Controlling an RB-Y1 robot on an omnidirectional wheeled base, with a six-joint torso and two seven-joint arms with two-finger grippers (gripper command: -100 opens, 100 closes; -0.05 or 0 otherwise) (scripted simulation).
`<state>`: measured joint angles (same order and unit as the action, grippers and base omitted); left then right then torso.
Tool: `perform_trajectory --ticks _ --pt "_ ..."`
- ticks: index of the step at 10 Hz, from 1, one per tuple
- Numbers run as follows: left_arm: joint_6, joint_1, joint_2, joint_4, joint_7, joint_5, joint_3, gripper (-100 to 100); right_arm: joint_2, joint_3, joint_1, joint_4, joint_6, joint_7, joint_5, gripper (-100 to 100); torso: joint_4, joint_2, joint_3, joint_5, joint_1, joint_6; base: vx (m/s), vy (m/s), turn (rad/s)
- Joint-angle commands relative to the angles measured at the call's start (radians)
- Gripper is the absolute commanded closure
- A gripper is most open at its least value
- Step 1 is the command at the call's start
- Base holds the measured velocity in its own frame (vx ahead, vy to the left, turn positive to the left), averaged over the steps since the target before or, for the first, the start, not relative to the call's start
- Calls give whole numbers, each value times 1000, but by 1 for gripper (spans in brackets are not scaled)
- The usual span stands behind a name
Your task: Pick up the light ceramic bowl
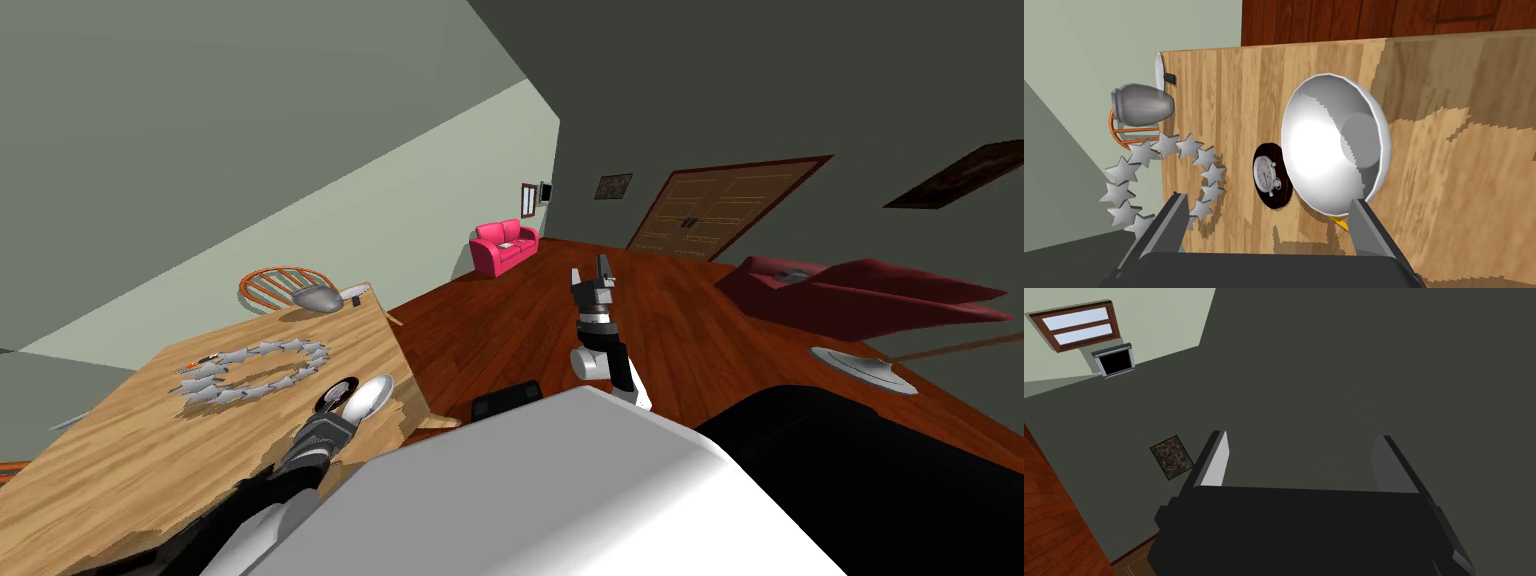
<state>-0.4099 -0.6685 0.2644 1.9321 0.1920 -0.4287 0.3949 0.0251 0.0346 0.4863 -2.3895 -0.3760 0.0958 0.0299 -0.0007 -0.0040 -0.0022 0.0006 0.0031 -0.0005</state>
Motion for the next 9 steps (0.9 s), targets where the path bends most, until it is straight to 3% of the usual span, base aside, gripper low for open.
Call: perform_trajectory --ticks 1,3,4,9 --pt "-46 -27 -3 -32 5 -27 12 -100 0 0 0 0 0 0 0 0 0 0 0 0 0 0 58 31 -331" --pt "-104 -55 11 -68 14 -69 31 -100 0 0 0 0 0 0 0 0 0 -2 -1 0 0 0 69 30 -239" --pt "-104 -55 11 -68 14 -69 31 -100 0 0 0 0 0 0 0 0 -1 -3 -2 0 0 0 48 26 -83" --pt "-213 -119 35 -143 27 -152 61 -100 0 0 0 0 0 0 0 0 -1 -2 -1 0 0 -1 57 25 -188"
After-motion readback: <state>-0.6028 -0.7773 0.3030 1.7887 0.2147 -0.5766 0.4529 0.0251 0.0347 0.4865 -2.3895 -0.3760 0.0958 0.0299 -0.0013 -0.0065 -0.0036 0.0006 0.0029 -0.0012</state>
